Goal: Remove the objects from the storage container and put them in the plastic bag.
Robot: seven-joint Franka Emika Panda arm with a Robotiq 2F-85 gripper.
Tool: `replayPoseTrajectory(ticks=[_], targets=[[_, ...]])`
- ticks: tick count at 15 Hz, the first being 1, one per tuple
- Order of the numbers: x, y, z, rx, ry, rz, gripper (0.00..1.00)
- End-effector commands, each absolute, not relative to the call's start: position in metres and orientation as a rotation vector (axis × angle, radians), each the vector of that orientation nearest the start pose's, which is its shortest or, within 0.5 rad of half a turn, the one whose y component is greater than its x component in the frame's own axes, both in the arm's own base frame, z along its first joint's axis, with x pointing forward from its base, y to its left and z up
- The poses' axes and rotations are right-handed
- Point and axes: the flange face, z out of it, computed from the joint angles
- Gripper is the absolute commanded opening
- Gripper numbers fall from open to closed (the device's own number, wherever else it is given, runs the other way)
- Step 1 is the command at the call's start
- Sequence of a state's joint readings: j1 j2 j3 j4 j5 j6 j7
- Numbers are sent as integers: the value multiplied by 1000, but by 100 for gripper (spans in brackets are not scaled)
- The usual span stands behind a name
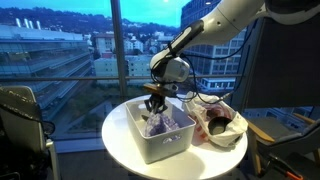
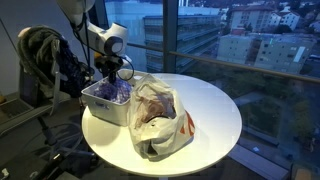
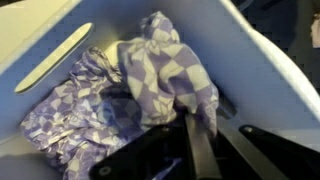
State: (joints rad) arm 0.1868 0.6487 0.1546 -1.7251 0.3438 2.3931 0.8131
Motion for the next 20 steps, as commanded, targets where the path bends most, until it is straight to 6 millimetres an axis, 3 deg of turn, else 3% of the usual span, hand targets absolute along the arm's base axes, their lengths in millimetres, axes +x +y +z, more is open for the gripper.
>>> replayPoseTrajectory(ticks=[1, 4, 7, 9, 12, 16, 20], targets=[[633, 243, 285, -2572, 932, 109, 3], [621, 258, 350, -2599, 799, -80, 3], [605, 264, 414, -2482, 791, -255, 3], [590, 265, 446, -2429, 769, -390, 2], [567, 266, 466, -2402, 718, -509, 2], [511, 271, 489, -2417, 599, -698, 2], [466, 235, 534, -2365, 660, -927, 2]])
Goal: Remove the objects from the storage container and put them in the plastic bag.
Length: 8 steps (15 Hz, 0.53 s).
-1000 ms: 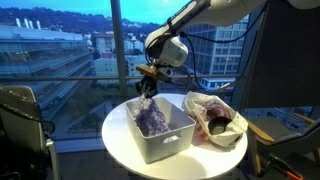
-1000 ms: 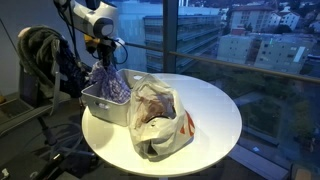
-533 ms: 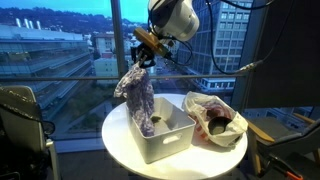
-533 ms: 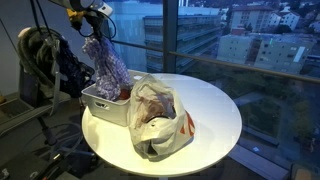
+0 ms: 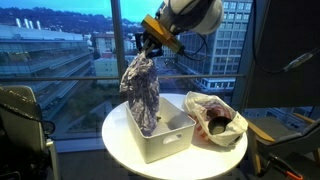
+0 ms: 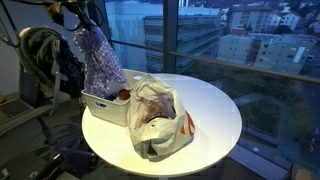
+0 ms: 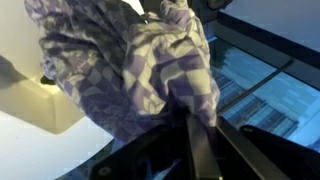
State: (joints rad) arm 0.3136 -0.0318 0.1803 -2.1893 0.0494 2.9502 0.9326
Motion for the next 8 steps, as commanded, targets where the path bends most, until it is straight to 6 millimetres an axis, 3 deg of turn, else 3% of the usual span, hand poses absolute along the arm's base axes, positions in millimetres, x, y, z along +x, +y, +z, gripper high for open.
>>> replayPoseTrajectory(ticks=[1, 4, 8], targets=[[458, 223, 547, -2358, 705, -978, 2], [439, 184, 576, -2313, 894, -1095, 3], [410, 135, 592, -2236, 1181, -1154, 3]])
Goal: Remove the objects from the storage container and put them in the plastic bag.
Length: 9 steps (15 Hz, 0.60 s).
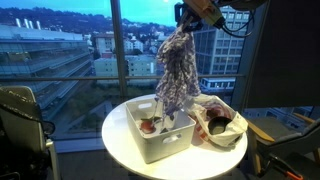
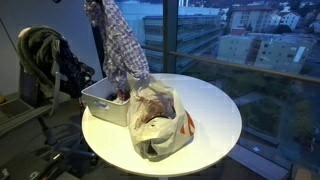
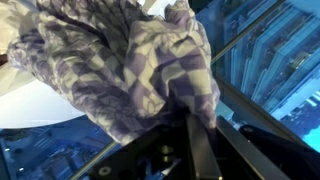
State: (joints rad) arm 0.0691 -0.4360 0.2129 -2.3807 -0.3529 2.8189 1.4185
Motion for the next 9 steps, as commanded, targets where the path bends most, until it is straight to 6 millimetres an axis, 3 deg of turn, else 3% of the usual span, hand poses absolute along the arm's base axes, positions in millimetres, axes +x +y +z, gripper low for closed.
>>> replayPoseTrajectory(ticks=[1, 3, 7, 9], targets=[[402, 125, 595, -2214, 1237, -1157, 3], [383, 112, 606, -2152, 1309, -1164, 3], [337, 108, 639, -2064, 1344, -1217, 3], [327, 101, 649, -2058, 1393, -1254, 3]])
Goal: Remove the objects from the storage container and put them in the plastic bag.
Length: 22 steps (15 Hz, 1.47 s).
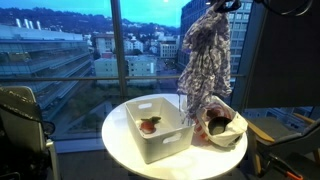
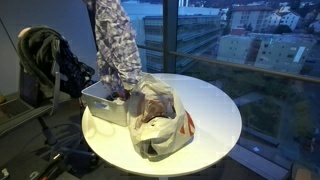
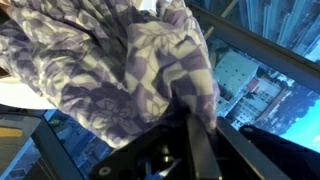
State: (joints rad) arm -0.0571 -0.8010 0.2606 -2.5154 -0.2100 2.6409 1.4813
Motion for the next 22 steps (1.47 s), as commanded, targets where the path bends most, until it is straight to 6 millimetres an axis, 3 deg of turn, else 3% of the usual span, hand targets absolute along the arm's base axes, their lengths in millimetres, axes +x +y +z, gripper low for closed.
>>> replayPoseTrajectory(ticks=[1, 8, 11, 13, 17, 22], targets=[[326, 95, 650, -2059, 1423, -1269, 3], [323, 31, 641, -1944, 1716, -1335, 3], [324, 16, 640, -1891, 1789, -1376, 3], [324, 12, 647, -1849, 1816, -1415, 3], [331, 12, 642, -1845, 1849, -1457, 3], [314, 27, 669, -1759, 1821, -1608, 3]])
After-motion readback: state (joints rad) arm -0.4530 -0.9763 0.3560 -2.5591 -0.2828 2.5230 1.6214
